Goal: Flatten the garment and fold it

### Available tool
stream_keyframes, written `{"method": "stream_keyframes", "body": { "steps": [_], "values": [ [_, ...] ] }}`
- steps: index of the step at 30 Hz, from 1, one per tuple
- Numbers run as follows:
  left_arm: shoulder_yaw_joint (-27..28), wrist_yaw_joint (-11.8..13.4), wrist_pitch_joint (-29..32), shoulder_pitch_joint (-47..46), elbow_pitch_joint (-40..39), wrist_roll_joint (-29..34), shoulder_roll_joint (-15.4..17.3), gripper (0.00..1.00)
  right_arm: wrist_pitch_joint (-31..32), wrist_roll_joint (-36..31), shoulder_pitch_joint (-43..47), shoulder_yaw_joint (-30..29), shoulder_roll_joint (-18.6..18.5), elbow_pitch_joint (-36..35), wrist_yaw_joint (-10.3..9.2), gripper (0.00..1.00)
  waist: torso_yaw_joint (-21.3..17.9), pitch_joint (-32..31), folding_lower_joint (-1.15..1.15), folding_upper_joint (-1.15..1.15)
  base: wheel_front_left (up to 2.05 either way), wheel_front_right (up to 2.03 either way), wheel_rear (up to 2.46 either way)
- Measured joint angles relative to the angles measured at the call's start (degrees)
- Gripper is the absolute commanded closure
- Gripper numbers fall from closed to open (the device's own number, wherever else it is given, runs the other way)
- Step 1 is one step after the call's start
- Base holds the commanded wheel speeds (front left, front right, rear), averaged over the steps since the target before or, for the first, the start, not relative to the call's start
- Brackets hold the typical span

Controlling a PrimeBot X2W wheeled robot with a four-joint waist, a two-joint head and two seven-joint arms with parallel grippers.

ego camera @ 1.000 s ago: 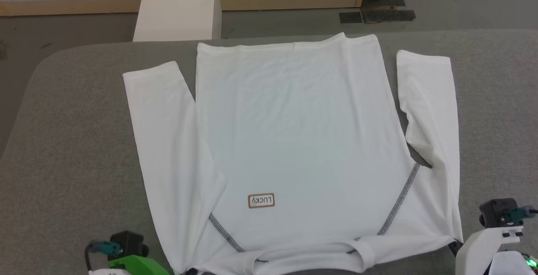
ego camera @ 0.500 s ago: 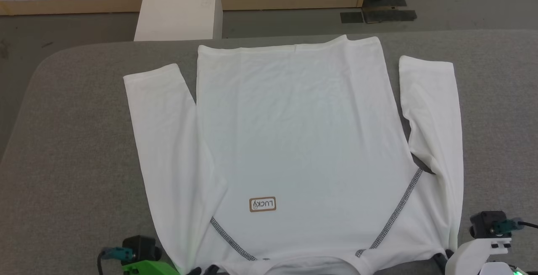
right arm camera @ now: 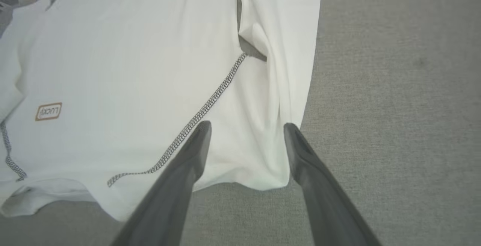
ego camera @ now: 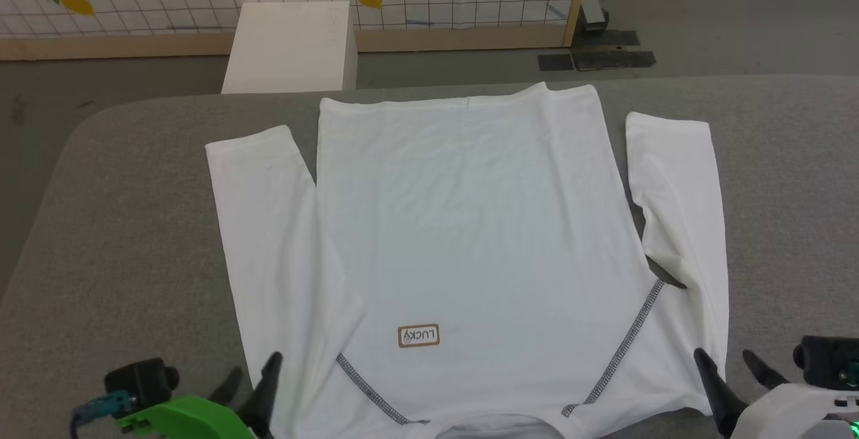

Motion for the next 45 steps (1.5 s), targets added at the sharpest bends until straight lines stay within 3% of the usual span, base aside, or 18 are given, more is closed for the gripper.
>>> {"method": "stream_keyframes", "body": {
  "steps": [7, 11, 16, 23, 29, 33, 43, 44, 45],
  "values": [
    [3.85, 1.22, -9.37, -6.83, 3.35, 5.81, 2.07, 0.00, -14.59, 0.31, -3.65, 0.94, 1.72, -1.75, 0.00, 0.00, -1.56, 1.76, 0.00, 0.00, 0.00, 0.00, 0.00],
    [3.77, -0.19, -13.34, -16.57, 6.80, 9.96, 5.08, 0.00, -21.30, -0.81, -7.58, 1.57, 1.93, -1.25, 0.00, 0.00, -1.95, 4.52, 0.00, 0.00, 0.00, 0.00, 0.00],
    [1.81, -1.66, -13.06, -29.33, 13.26, 15.55, 10.06, 0.00, -25.69, -1.68, -12.83, 3.18, 2.02, -0.38, 0.00, 0.00, -2.39, 9.07, 0.00, 0.00, 0.00, 0.00, 0.00],
    [-0.19, -4.20, -5.39, -45.46, 21.81, 20.30, 18.47, 0.00, -27.20, -4.82, -20.48, 6.82, 0.52, 0.08, 0.00, 0.00, -3.71, 16.76, 0.01, 0.00, 0.00, 0.00, 0.00],
    [0.81, -4.50, 3.93, -55.06, 26.64, 19.42, 21.71, 0.00, -27.60, -5.30, -24.18, 8.65, 0.38, -0.46, 0.00, 0.00, -5.60, 23.19, 0.02, 0.00, 0.00, 0.00, 0.00],
    [2.70, -2.87, 10.40, -58.78, 28.70, 16.62, 22.12, 0.00, -27.69, -5.27, -25.05, 9.22, 0.46, -0.87, 0.00, 0.00, -7.09, 26.93, 0.02, 0.00, 0.00, 0.00, 0.00],
    [6.50, 6.32, 28.40, -59.23, 27.00, 12.45, 24.52, 0.00, -28.66, -5.05, -25.25, 9.95, 1.12, -0.82, 0.00, 0.00, -10.69, 32.68, 0.01, 0.00, 0.00, 0.00, 0.00],
    [7.10, 7.83, 31.71, -58.94, 25.68, 11.36, 25.13, 0.41, -28.87, -5.03, -25.34, 10.05, 1.32, -0.71, 0.00, 0.00, -11.20, 33.10, 0.01, 0.00, 0.00, 0.00, 0.00],
    [7.32, 8.46, 33.06, -58.84, 24.98, 10.87, 25.29, 0.59, -28.94, -5.03, -25.37, 10.06, 1.34, -0.65, 0.00, 0.00, -11.36, 33.16, 0.01, 0.00, 0.00, 0.00, 0.00]
  ]
}}
